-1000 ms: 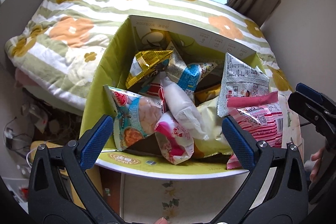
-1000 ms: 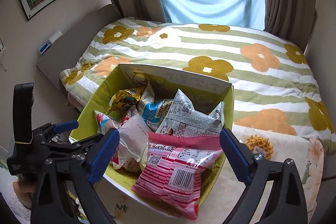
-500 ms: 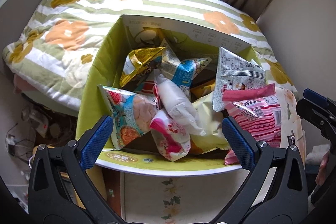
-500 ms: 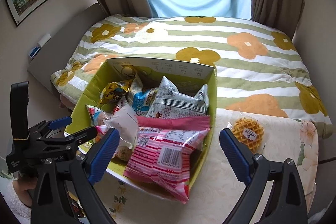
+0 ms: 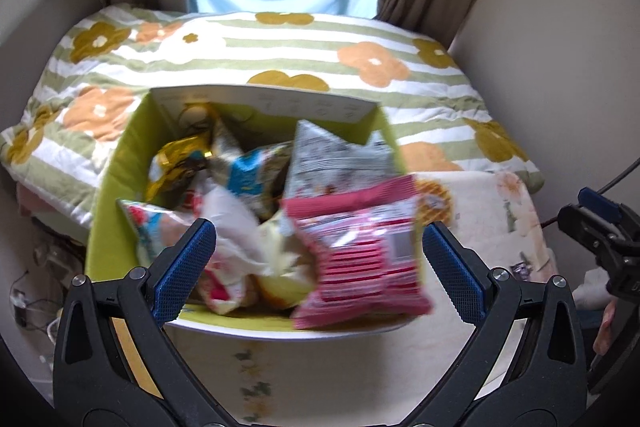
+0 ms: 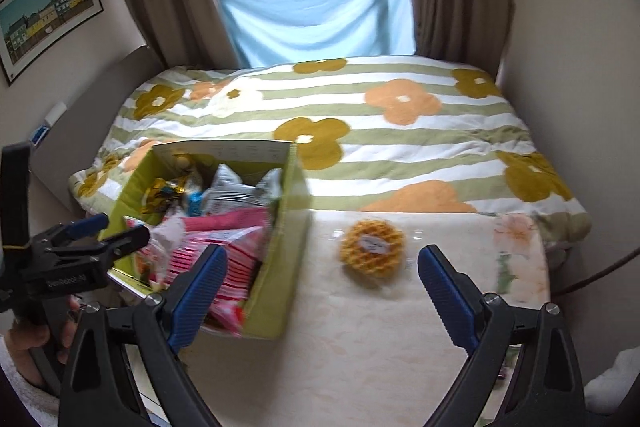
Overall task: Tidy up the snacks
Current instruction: 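Move the left tool to the waffle and the right tool to the chocolate bar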
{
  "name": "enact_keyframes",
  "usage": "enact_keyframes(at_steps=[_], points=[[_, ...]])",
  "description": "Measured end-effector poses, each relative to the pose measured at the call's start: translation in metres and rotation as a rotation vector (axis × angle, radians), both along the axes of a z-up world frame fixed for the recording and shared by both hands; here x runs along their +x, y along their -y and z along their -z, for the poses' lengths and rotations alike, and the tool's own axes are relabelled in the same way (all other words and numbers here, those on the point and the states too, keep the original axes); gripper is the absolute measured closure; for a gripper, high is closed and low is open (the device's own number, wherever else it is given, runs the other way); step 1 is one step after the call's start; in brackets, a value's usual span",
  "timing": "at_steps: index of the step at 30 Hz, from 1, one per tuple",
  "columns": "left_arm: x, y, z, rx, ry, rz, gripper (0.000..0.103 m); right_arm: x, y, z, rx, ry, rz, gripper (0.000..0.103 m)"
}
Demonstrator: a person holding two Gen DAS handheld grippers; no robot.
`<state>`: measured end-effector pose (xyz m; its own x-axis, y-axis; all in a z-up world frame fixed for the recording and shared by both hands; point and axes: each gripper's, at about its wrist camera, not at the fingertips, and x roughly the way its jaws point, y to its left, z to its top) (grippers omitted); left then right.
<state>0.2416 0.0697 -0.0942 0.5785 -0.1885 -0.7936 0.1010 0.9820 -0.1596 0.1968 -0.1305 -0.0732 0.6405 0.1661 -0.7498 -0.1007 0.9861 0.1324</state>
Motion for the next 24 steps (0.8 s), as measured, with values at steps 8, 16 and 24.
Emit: enact_keyframes(at_steps=[8,16,24], points=[[-0.01,0.098,-0.006,-0.001,0.03,0.059,0.0,-0.022,0.089,0.007,-0.018,-0.01,0.064,0.008],[-0.007,0.186,0.025,0.009,-0.015,0.096,0.0,-0.036,0.156,0.045,-0.031,-0.092,0.075,0.008],[0.006,0.227,0.084,0.054,-0.07,0.112,0.0,-0.045,0.188,0.103,0.021,-0.186,0.102,0.008]])
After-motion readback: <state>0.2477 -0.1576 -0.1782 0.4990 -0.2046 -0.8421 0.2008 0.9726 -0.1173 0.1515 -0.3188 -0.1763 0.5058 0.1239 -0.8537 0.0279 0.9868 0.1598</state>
